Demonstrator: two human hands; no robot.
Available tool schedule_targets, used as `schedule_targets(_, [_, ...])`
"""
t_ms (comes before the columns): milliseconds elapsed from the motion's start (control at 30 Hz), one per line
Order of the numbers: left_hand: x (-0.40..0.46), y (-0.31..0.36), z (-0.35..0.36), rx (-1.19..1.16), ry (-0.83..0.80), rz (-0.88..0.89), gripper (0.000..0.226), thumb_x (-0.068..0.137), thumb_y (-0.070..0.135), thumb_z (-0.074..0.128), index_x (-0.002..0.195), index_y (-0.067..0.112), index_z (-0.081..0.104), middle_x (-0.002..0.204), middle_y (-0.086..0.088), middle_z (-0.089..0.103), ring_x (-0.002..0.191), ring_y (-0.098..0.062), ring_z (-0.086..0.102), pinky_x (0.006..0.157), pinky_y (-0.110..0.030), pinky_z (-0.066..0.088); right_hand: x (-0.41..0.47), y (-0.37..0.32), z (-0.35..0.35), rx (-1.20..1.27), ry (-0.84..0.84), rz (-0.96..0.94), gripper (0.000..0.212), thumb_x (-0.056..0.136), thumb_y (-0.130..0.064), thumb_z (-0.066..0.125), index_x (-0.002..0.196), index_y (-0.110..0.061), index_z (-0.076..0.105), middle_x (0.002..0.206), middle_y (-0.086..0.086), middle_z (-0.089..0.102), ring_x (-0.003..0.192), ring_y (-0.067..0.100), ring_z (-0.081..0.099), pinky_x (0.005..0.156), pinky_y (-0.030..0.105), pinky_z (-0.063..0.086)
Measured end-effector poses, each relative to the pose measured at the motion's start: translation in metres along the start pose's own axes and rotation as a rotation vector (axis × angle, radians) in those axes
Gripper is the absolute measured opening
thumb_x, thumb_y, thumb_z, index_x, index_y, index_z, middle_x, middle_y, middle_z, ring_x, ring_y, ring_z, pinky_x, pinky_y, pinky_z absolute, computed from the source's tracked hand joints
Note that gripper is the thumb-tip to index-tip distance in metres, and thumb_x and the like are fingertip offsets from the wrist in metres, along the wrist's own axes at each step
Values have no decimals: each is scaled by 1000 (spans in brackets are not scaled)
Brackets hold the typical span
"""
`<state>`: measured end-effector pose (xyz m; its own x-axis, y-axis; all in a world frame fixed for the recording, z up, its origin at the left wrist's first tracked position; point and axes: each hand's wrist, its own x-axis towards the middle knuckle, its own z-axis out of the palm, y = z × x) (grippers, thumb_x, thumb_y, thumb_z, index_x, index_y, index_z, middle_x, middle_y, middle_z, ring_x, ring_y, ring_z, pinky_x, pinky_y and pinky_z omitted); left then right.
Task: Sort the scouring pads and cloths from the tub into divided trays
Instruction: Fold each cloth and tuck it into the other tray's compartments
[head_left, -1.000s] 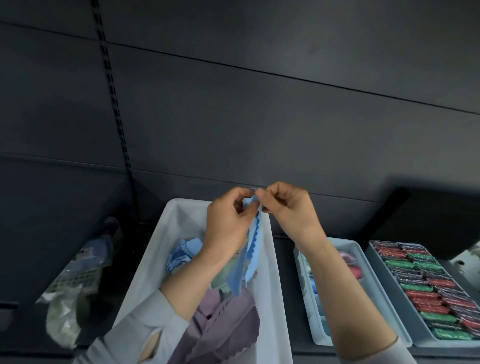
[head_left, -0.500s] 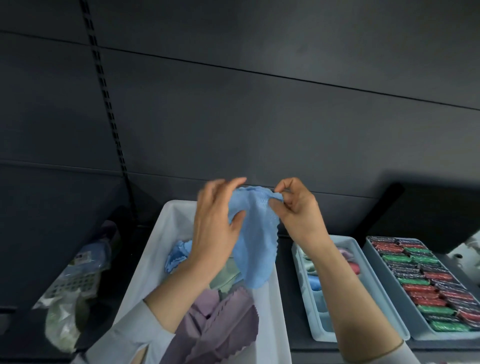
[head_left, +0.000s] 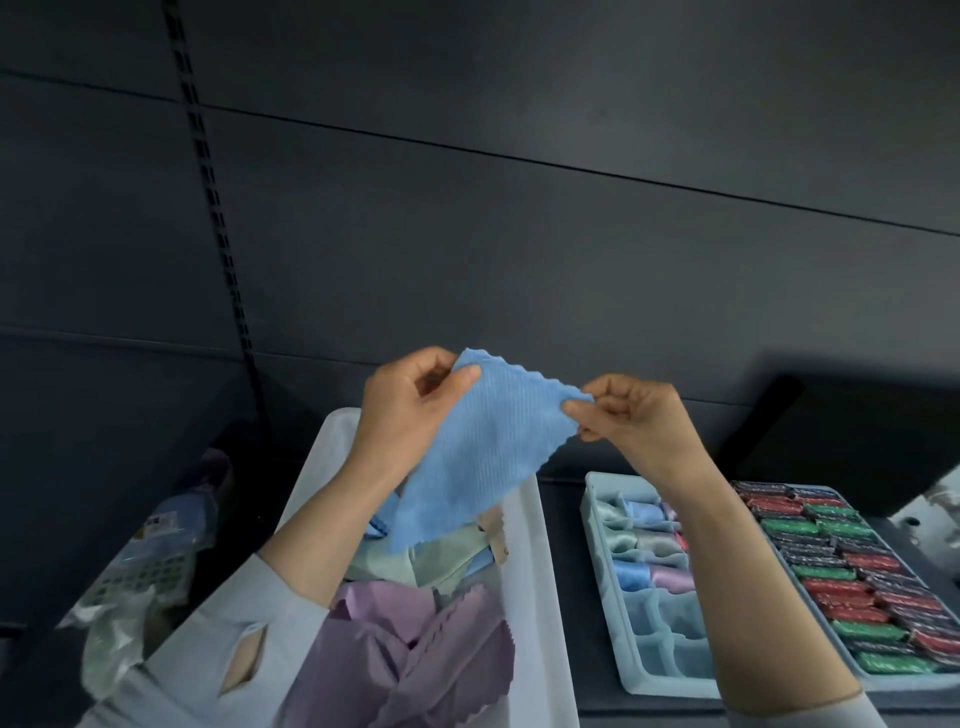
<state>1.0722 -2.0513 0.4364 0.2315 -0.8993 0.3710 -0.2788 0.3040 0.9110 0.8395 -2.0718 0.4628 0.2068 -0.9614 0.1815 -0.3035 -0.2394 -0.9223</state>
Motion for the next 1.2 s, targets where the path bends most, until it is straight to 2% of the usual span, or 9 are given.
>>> schedule_targets(200, [0, 11, -9, -267, -177, -28, 7, 91, 20, 66, 90, 23, 71, 87, 2, 71, 80, -9, 62, 75, -27, 51, -12, -19, -10, 241, -137, -53, 12, 90, -19, 64, 82, -9, 64, 78, 7, 66, 76, 16, 59, 82, 23, 51])
schedule_targets(300, [1, 7, -4, -222, -94, -27, 5, 91, 16, 66, 89, 19, 69, 83, 1, 70, 76, -9, 62, 72, -30, 53, -4, -17, -3, 266, -9, -6, 9, 91, -13, 65, 82, -11, 62, 71, 2, 68, 68, 13, 61, 74, 29, 54])
schedule_targets(433, [-2, -7, 11, 2, 49, -36, 14, 85, 25, 72, 74, 28, 63, 68, 14, 65, 64, -5, 59, 70, -35, 53, 9, 0, 12, -57, 229, 33, 22, 86, -21, 71, 73, -10, 57, 68, 10, 69, 63, 28, 64, 73, 49, 59])
schedule_targets(533, [-14, -6, 26, 132, 99, 8, 14, 85, 28, 70, 77, 23, 59, 69, 10, 65, 67, -8, 63, 69, -35, 53, 8, 4, 30, -226, 304, -29, 25, 85, -26, 67, 70, -14, 52, 58, 11, 60, 54, 25, 54, 67, 49, 56])
schedule_targets(733, [-25, 8, 46, 85, 52, 129, 12, 86, 23, 70, 85, 21, 57, 83, 9, 71, 79, -6, 69, 72, -37, 56, 2, -10, 54, -57, 173, -127, 19, 91, -30, 64, 76, -18, 66, 73, 2, 72, 72, 22, 71, 76, 49, 58])
schedule_targets(967, [-26, 15, 40, 35, 43, 108, 22, 80, 16, 77, 90, 22, 58, 83, 12, 70, 78, -1, 68, 73, -26, 57, -3, -12, 51, -108, 119, -170, 23, 94, -32, 59, 87, -17, 74, 85, 0, 74, 80, 19, 71, 82, 47, 56])
schedule_targets(1067, [-24, 15, 32, -18, 54, 109, 18, 82, 8, 73, 91, 18, 60, 84, 11, 72, 78, -2, 68, 73, -24, 56, -5, -8, 43, -11, 184, -200, 6, 89, -21, 70, 94, -17, 69, 90, -4, 73, 84, 14, 69, 84, 36, 56])
schedule_targets(1133, [-22, 17, 25, -74, 17, 90, 21, 82, 7, 73, 90, 20, 60, 83, 9, 73, 78, -4, 69, 73, -22, 54, -5, -3, 36, 60, 163, -148, 25, 85, -18, 75, 106, -16, 63, 100, -5, 71, 93, 12, 68, 86, 28, 54])
schedule_targets(1200, [-19, 19, 21, -135, -48, 85, 23, 81, 7, 74, 89, 23, 59, 83, 5, 74, 77, -9, 69, 73, -24, 54, -6, 0, 35, 155, 3, -57, 34, 85, -12, 74, 116, -11, 61, 108, -1, 72, 101, 12, 68, 88, 24, 53])
